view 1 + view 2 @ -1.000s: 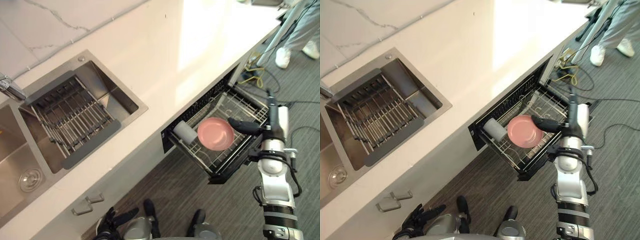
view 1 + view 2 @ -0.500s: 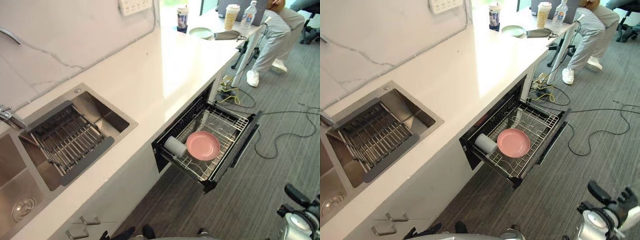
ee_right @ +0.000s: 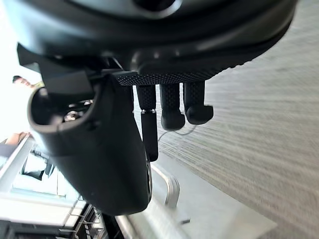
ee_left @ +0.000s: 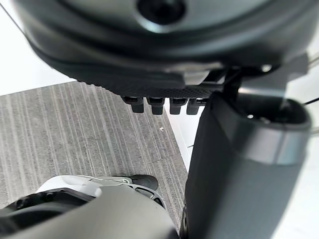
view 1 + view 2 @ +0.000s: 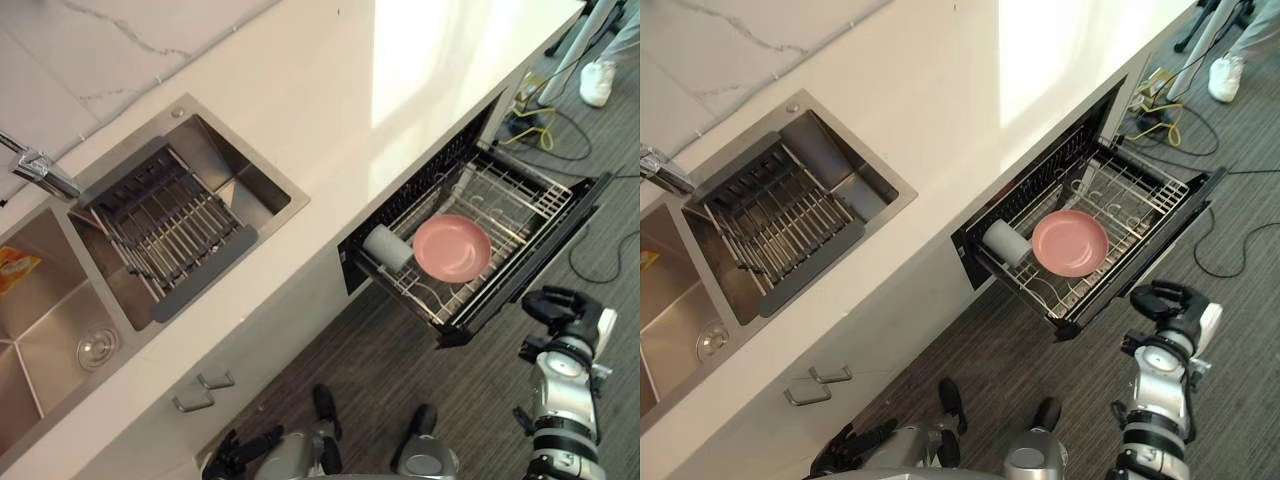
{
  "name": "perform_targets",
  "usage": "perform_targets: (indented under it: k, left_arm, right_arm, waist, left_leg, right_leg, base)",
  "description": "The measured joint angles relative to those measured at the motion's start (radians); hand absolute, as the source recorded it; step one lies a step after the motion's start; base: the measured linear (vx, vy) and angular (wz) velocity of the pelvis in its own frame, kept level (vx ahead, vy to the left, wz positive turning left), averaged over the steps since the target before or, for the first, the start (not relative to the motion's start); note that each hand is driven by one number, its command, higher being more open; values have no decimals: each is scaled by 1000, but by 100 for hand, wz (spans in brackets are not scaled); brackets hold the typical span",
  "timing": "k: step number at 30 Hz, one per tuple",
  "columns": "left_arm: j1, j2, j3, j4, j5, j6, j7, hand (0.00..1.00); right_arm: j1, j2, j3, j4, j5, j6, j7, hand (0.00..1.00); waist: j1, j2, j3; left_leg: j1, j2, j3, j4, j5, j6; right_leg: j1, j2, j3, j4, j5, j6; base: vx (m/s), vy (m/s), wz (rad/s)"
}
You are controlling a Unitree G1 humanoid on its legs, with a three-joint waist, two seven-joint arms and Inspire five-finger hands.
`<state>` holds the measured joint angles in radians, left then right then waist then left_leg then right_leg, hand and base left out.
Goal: Walk over to the sink, pick up the cup, carry it to the dishwasher, place the cup inside the dishwasher, then close the dishwasher door
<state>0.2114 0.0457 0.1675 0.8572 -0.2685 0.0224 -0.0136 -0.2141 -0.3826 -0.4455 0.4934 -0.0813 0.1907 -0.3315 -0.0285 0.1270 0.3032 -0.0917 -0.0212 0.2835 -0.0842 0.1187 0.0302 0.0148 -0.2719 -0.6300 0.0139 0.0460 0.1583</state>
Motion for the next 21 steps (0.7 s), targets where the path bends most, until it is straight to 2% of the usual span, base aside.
perform_targets:
  k: [4, 8, 11, 13, 15, 17, 18, 21]
  left_arm:
    - [-4, -22, -3, -20, -17, 7, -19, 100]
    - [-4, -24, -4, -24, -17, 6, -30, 100]
    - [-4, -28, -9, -34, -16, 0, -36, 100]
    - [-4, -28, -16, -36, -16, -5, -36, 100]
    - [-5, -34, -20, -36, -15, -11, -35, 100]
    - [-5, -44, -21, -30, -7, -19, -32, 100]
    - [-5, -48, -25, -22, -6, -25, -29, 100]
    - [-1, -50, -39, -17, 32, -55, -32, 100]
  right_arm:
    - [-75, -72, 54, 156, -10, 0, -24, 0]
    - [-148, -108, 117, 231, -9, -4, -37, 0]
    - [-209, -137, 170, 297, 26, -4, -44, 0]
    - [-256, -145, 176, 343, 186, -7, -36, 0]
    - [-304, -142, 164, 415, 462, -51, -7, 0]
    - [-314, -125, 160, 434, 585, -104, 13, 0]
    - [-326, -109, 157, 438, 632, -126, 26, 100]
    - [-342, -64, 158, 439, 650, -164, 64, 100]
  waist:
    - [36, 37, 24]
    - [46, 44, 27]
    - [90, 45, 27]
    - [103, 46, 27]
    - [125, 56, 23]
    - [128, 70, 16]
    - [131, 79, 9]
    - [143, 87, 3]
  left_leg:
    - [-20, -14, -77, 0, 15, 0]
    - [-29, -21, -142, 0, 30, -5]
    - [-30, -22, -179, 0, 35, -7]
    - [-31, -24, -205, 0, 39, -7]
    - [-30, -25, -229, 0, 44, -11]
    - [-30, -26, -252, 0, 48, -16]
    - [-29, -25, -262, 0, 48, -17]
    - [-11, -23, -270, 1, 51, -21]
  right_leg:
    - [22, -8, -74, 8, -11, 10]
    - [40, -19, -136, 39, -39, 16]
    - [38, -42, -168, 110, -89, 12]
    - [41, -54, -193, 148, -113, 14]
    - [47, -61, -215, 182, -133, 16]
    - [62, -61, -243, 189, -144, 17]
    - [69, -59, -254, 193, -149, 15]
    - [102, -49, -273, 187, -152, 15]
  base:
    - [15, -11, 49]
    - [-20, -10, 45]
    - [-52, -8, 40]
    - [-24, -30, 42]
    - [-4, -57, 31]
    - [22, -77, 36]
    - [29, -81, 33]
    - [25, -68, 18]
